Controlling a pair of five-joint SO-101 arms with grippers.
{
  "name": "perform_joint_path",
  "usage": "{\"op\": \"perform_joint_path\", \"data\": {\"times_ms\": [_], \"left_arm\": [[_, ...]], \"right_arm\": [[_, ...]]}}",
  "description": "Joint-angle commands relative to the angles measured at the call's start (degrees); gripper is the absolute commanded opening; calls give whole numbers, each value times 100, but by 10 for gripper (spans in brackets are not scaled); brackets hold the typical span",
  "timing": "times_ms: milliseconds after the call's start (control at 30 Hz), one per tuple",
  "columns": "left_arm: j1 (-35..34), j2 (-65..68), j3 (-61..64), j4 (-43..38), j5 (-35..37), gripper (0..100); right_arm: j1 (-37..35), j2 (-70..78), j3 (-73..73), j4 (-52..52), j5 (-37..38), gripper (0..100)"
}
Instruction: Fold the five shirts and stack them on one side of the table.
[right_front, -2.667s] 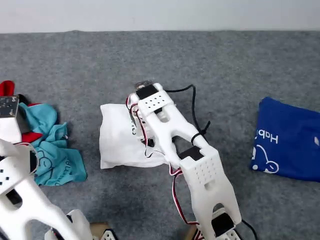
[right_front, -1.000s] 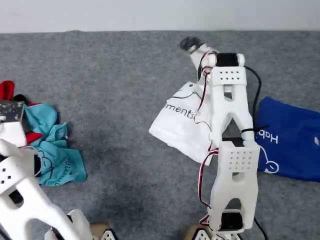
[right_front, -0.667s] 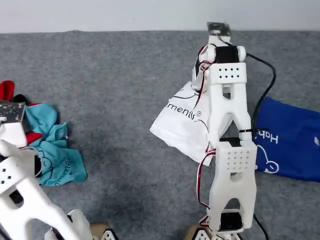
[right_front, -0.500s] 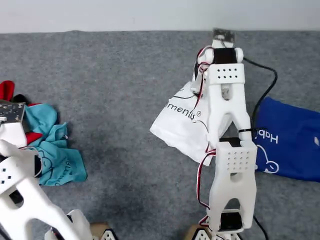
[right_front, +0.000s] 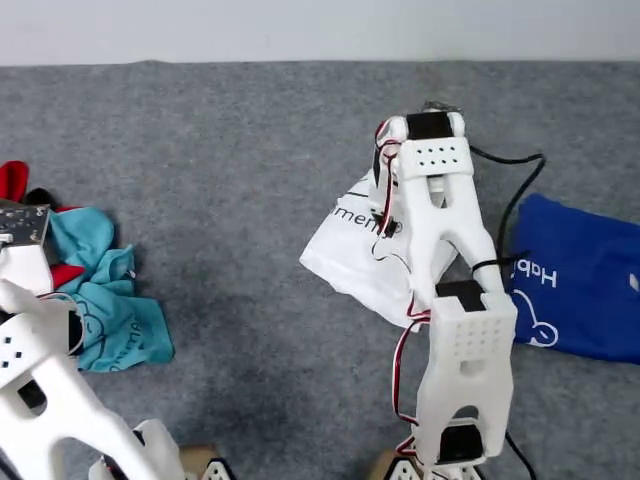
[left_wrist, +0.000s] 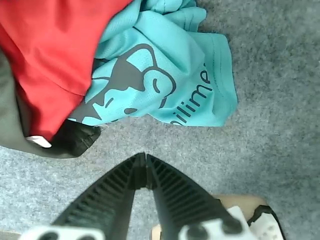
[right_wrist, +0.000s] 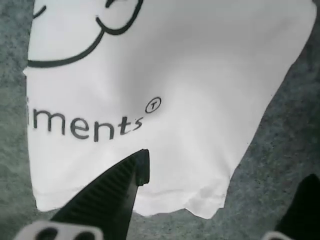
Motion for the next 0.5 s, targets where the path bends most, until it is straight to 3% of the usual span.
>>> {"op": "perform_joint_path", "data": {"times_ms": [0,367,467], "left_arm": [[0,-123,-31,-53,35,6],[0,-123,-31,-53,35,6],[0,-123,-31,-53,35,6]], "right_arm": [[154,321,-26,-391,-149,434],[259,1622,-158,-813,-132,429],[259,1666,-273,-769,-105,329]]}}
